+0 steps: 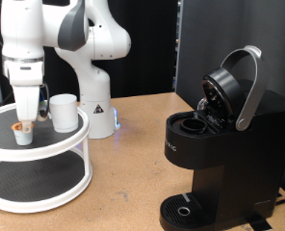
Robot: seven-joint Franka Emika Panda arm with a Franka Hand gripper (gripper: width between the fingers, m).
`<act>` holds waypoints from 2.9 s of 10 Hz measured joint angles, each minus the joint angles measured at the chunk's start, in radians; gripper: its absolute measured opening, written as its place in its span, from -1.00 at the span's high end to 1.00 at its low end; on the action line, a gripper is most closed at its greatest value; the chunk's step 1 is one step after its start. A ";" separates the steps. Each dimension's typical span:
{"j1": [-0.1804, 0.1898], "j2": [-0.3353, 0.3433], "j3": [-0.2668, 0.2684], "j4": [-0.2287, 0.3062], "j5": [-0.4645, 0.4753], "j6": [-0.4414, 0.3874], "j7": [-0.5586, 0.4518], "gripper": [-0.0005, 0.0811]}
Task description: Make a cup of coffee with the keurig machine
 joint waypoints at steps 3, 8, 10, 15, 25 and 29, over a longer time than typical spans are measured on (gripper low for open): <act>-0.006 0.023 0.000 -0.011 -0.001 0.038 0.000 -0.98; -0.014 0.043 0.000 -0.026 -0.004 0.077 0.000 -0.98; -0.015 0.044 0.000 -0.026 -0.004 0.077 0.000 -0.76; -0.014 0.041 0.000 -0.016 0.010 0.055 -0.002 -0.10; 0.017 -0.091 0.012 0.143 0.188 -0.281 -0.117 -0.06; 0.104 -0.092 0.062 0.170 0.388 -0.316 -0.027 -0.06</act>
